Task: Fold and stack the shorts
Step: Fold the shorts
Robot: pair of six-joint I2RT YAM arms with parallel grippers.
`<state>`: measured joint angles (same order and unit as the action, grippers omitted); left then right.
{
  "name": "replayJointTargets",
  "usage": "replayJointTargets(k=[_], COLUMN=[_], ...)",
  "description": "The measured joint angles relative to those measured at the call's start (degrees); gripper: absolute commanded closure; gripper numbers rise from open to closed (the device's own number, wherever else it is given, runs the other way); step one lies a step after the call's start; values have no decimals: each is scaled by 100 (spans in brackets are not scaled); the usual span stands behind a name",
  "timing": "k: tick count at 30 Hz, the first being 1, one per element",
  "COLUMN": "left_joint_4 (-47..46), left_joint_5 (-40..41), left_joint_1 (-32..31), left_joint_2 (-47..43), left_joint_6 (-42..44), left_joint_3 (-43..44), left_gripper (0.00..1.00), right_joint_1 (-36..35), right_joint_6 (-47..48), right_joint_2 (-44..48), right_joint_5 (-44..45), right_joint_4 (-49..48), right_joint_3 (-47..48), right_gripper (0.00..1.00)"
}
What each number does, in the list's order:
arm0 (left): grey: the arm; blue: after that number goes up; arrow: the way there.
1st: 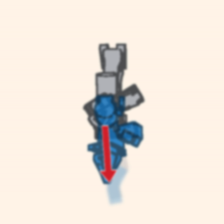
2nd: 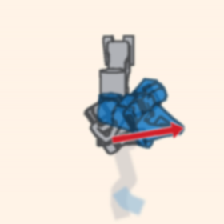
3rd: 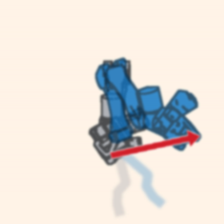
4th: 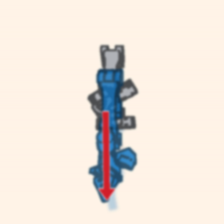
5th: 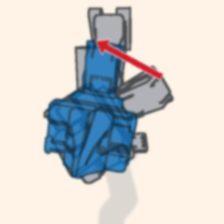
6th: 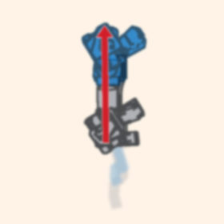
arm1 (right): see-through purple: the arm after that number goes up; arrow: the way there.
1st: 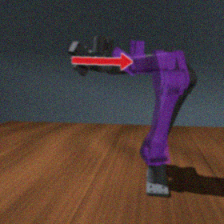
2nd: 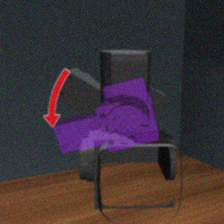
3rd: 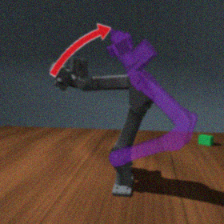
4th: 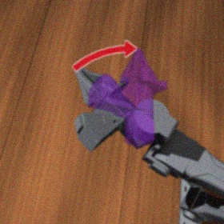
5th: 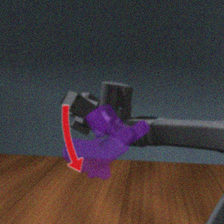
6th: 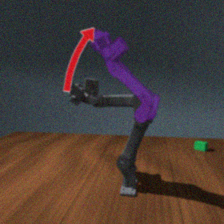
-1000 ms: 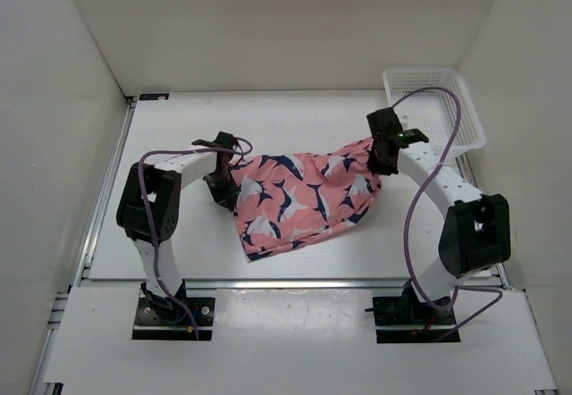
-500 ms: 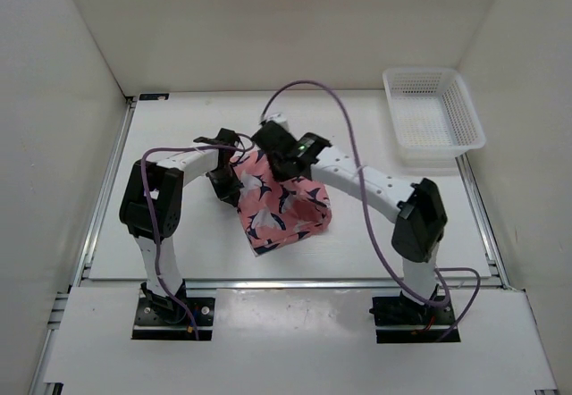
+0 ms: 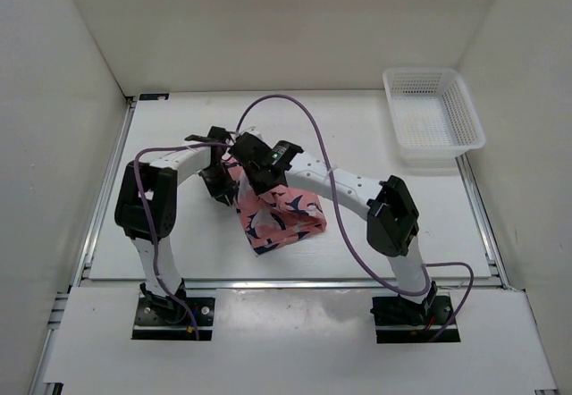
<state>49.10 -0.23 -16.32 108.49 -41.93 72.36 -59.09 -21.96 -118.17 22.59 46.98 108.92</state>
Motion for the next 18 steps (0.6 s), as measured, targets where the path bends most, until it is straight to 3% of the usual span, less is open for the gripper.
replayJointTargets(k=[2, 3, 7, 10, 12, 14, 16, 18], left_joint_4=[149, 238, 629, 817, 914, 960, 953, 911], left_joint_5=[-17, -17, -13, 31, 31, 7, -116, -238], left_joint_1=[173, 278, 702, 962, 1014, 929, 732, 426], left_joint_2=[-120, -214, -719, -1095, -1322, -1453, -1495, -1456], left_joint_6=[79, 109, 262, 365, 433, 472, 501, 487], left_joint_3=[7, 24, 343, 767, 1001, 1128, 1182, 1180], left_gripper=[72, 65, 64, 73, 87, 90, 90, 90], right_joint_1=[15, 13, -20, -33, -28, 39, 203, 485], right_joint_6=[-28, -15, 42, 22, -17, -129, -208, -313], right_joint_2=[-9, -7, 214, 658, 1095, 1491, 1759, 1845], right_joint_5=[-184, -251, -439, -496, -503, -503, -514, -614], right_joint_4=[-48, -79, -295, -387, -431, -503, -540, -586], right_joint_3=[2, 2, -245, -671, -1036, -1346, -1580, -1733], right_gripper=[21, 17, 14, 27, 62, 94, 100, 100])
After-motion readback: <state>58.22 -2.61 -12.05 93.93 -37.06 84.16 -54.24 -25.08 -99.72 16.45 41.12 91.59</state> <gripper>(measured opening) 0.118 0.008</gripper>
